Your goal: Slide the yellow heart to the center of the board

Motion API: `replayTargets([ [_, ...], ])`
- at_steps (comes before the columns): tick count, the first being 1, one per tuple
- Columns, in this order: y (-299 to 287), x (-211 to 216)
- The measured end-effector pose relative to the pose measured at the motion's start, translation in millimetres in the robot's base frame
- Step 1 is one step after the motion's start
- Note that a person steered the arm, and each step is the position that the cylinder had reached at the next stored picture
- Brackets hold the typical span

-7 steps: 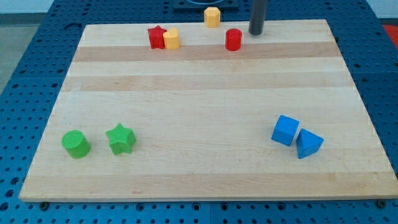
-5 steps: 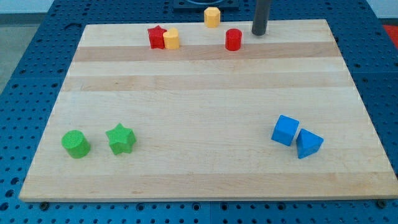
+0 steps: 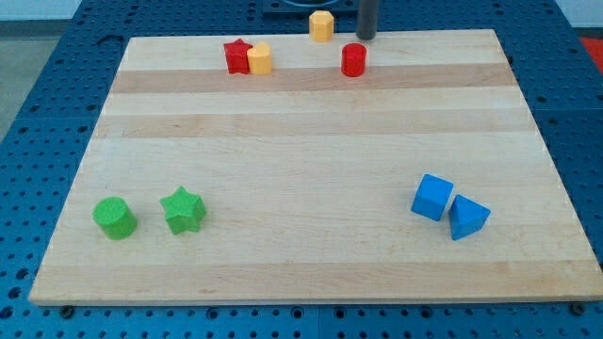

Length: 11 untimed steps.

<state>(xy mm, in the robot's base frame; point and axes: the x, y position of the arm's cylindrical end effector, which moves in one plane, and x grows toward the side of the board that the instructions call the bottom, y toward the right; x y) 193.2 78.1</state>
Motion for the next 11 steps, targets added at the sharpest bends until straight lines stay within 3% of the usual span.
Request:
replayTargets([
  [2,-36.3,46.1],
  [5,-179.9,34.4],
  [7,-167.9,90.9],
  [9,-165.7,58.2],
  [11,-154.0,112.0],
])
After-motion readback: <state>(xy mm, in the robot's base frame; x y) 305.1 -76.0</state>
